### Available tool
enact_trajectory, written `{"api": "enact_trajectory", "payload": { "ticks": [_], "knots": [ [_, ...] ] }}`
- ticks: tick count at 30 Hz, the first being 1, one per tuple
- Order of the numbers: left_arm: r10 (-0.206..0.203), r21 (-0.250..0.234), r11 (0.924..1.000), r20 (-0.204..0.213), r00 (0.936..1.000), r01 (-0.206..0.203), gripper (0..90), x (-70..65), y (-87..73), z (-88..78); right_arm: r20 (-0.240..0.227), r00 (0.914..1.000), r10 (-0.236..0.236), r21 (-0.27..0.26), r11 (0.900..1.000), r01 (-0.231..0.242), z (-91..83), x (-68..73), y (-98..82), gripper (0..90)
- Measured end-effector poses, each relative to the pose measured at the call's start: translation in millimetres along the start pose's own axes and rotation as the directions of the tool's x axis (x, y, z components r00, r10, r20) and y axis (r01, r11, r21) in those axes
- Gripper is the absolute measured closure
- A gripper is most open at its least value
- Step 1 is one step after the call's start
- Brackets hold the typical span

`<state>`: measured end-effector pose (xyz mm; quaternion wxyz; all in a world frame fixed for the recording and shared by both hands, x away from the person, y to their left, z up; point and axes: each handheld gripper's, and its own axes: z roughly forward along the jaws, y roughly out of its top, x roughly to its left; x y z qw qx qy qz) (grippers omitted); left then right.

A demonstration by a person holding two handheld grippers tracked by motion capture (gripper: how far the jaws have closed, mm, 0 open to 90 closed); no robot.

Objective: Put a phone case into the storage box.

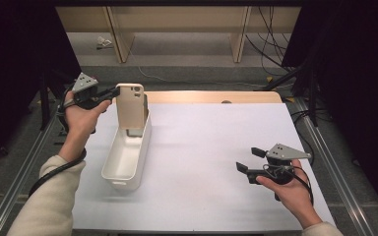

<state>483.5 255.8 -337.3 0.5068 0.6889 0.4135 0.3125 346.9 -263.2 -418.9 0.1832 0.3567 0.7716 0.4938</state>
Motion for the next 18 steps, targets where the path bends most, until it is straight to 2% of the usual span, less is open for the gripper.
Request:
{"api": "enact_trajectory", "payload": {
  "ticks": [18],
  "knots": [
    [-0.02, 0.071, 0.9973, 0.039, 0.999, 0.018, 83.1, 9.5, -28.3, 24.1, 0.0, 1.0, -0.001, 0.002, 1.0, 0.001, 0.1, -0.1, -0.2, 20.9]
  ]
}}
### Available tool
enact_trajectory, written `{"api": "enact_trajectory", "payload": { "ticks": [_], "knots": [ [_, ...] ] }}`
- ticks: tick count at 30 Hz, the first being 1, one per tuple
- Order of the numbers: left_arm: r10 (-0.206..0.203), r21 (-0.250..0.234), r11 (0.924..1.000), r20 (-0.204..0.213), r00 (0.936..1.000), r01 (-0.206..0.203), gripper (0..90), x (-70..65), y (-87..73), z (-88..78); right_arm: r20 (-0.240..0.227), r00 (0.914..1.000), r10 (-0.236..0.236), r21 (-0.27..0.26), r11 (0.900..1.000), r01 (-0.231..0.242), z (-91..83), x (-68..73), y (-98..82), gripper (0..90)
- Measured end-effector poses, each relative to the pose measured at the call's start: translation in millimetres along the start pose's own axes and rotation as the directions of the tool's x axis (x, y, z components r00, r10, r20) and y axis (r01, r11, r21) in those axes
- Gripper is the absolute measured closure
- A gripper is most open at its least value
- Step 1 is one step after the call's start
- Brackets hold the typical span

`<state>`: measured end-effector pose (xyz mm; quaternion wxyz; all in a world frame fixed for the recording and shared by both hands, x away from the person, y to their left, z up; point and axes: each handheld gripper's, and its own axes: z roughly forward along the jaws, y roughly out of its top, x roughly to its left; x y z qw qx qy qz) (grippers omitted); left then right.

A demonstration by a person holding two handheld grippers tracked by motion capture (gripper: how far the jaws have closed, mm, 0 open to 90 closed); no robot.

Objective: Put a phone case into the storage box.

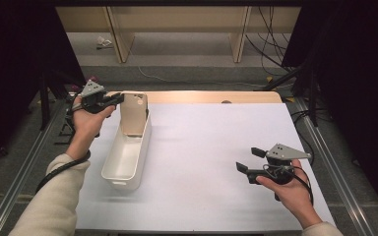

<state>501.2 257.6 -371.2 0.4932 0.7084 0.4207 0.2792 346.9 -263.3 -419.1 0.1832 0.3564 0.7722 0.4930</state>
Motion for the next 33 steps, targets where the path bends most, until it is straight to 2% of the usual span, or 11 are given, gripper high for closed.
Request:
{"api": "enact_trajectory", "payload": {
  "ticks": [10, 19, 33],
  "knots": [
    [-0.017, 0.045, 0.9989, 0.023, 0.9996, 0.016, 83.1, 3.4, -14.9, 7.4, 0.002, 1.0, -0.002, 0.006, 1.0, 0.002, 0.7, -0.1, -0.5, 20.9],
    [-0.016, 0.055, 0.9984, 0.045, 0.9989, 0.014, 82.9, 8.7, -20.2, 12.1, 0.001, 1.0, 0.0, 0.003, 1.0, 0.0, 1.1, 0.0, -0.7, 21.0],
    [0.006, 0.079, 0.9969, 0.02, 0.9998, -0.008, 81.1, 13.7, -21.7, 18.4, 0.001, 1.0, -0.001, 0.003, 1.0, 0.001, 1.1, 0.0, -0.6, 21.0]
  ]
}}
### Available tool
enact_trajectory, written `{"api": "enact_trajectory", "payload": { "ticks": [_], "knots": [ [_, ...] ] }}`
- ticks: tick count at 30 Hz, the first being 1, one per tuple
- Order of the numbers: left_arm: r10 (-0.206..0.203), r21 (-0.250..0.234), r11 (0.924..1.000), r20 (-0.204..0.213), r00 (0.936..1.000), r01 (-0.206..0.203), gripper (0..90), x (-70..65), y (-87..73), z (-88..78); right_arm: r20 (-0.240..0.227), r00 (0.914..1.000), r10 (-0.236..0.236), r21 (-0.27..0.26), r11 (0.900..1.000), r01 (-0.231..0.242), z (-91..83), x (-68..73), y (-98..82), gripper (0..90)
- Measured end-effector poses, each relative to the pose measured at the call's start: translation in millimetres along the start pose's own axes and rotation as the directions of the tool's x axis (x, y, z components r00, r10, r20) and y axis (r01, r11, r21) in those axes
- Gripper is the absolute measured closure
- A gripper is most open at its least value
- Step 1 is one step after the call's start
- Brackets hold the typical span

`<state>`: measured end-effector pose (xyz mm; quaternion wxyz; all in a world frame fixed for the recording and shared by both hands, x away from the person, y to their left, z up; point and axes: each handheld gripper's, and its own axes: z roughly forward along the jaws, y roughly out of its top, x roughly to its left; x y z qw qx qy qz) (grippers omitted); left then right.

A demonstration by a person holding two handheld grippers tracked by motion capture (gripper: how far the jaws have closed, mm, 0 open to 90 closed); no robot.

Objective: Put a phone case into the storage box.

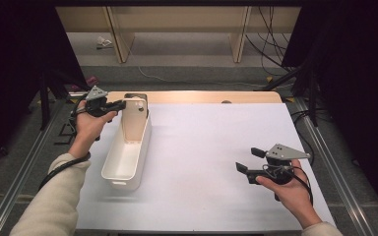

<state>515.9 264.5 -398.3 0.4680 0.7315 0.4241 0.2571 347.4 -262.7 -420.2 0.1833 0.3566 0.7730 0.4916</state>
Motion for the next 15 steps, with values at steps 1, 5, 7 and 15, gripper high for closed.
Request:
{"api": "enact_trajectory", "payload": {
  "ticks": [1, 5, 7, 15],
  "knots": [
    [0.0, 0.0, 1.0, -0.001, 1.0, 0.0, 80.9, 0.3, -0.3, 0.7, 0.0, 1.0, 0.001, 0.001, 1.0, -0.001, 0.1, 0.0, -0.1, 21.0],
    [0.012, 0.005, 0.9999, -0.014, 0.9998, -0.012, 79.6, 0.7, -0.8, 3.9, -0.001, 1.0, 0.0, -0.001, 1.0, 0.0, 0.2, 0.2, 0.0, 21.0],
    [0.02, 0.007, 0.9998, -0.02, 0.9996, -0.02, 78.7, 0.7, -1.1, 5.6, -0.001, 1.0, 0.001, 0.0, 1.0, -0.001, 0.1, 0.1, -0.1, 21.0],
    [0.05, 0.047, 0.9978, -0.06, 0.9969, -0.048, 70.9, -1.6, -4.0, 11.1, 0.0, 1.0, 0.001, 0.001, 1.0, -0.001, -0.2, -0.2, -0.2, 21.0]
  ]
}}
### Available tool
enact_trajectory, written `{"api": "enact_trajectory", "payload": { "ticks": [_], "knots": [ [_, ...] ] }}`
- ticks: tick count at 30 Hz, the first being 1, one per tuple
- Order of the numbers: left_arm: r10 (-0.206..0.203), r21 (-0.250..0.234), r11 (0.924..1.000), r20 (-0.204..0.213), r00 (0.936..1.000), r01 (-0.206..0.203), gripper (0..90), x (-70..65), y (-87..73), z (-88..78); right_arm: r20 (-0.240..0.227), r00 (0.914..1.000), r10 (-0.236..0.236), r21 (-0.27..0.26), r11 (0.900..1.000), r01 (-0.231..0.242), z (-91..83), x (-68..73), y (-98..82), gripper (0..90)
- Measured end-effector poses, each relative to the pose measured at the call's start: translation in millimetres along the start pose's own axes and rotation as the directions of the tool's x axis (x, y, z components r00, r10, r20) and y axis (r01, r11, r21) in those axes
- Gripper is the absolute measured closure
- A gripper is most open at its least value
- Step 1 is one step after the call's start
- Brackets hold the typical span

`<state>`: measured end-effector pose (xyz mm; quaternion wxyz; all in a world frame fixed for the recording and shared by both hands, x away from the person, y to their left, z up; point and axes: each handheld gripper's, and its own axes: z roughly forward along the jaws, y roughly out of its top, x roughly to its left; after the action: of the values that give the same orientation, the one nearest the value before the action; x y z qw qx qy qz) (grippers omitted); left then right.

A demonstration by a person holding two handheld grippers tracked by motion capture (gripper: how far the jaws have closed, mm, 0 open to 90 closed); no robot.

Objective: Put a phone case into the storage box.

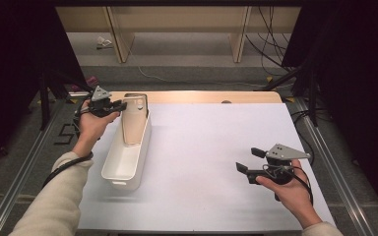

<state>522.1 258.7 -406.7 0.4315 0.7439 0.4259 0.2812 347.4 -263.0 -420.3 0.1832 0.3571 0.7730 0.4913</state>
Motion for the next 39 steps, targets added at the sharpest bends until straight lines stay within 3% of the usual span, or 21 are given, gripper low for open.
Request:
{"api": "enact_trajectory", "payload": {
  "ticks": [6, 14, 21, 27, 32, 35, 39],
  "knots": [
    [-0.005, 0.003, 1.0, -0.015, 0.9999, 0.005, 64.3, -1.3, 0.8, -0.6, 0.001, 1.0, 0.0, 0.003, 1.0, 0.0, 0.2, -0.2, -0.1, 21.0],
    [-0.04, -0.028, 0.9988, -0.011, 0.9991, 0.04, 44.2, -9.0, 8.0, -19.0, 0.003, 1.0, 0.002, 0.004, 1.0, -0.002, 0.2, -1.2, -0.4, 20.9],
    [-0.13, -0.006, 0.9914, 0.064, 0.9894, 0.131, 22.2, -14.6, 6.0, -44.6, 0.008, 1.0, 0.005, 0.006, 1.0, -0.005, 0.2, -2.0, -0.6, 20.9],
    [-0.1, -0.009, 0.9948, 0.062, 0.993, 0.101, 12.2, -23.5, -0.4, -66.8, 0.011, 0.9999, 0.007, 0.015, 1.0, -0.007, 1.2, -2.8, -1.3, 20.9],
    [-0.119, -0.031, 0.9921, 0.077, 0.9898, 0.122, 1.0, -30.4, -6.3, -82.1, 0.015, 0.9999, 0.005, 0.022, 1.0, -0.006, 1.3, -4.0, -1.8, 20.8],
    [-0.12, -0.035, 0.9917, 0.094, 0.9883, 0.123, 0.0, -38.3, -11.5, -89.7, 0.017, 0.9998, 0.007, 0.022, 1.0, -0.008, 1.5, -4.9, -2.0, 20.8],
    [-0.091, -0.036, 0.9947, 0.116, 0.9891, 0.096, 0.0, -52.1, -18.2, -97.0, 0.018, 0.9998, 0.007, 0.029, 1.0, -0.007, 2.0, -5.3, -2.6, 20.8]
  ]
}}
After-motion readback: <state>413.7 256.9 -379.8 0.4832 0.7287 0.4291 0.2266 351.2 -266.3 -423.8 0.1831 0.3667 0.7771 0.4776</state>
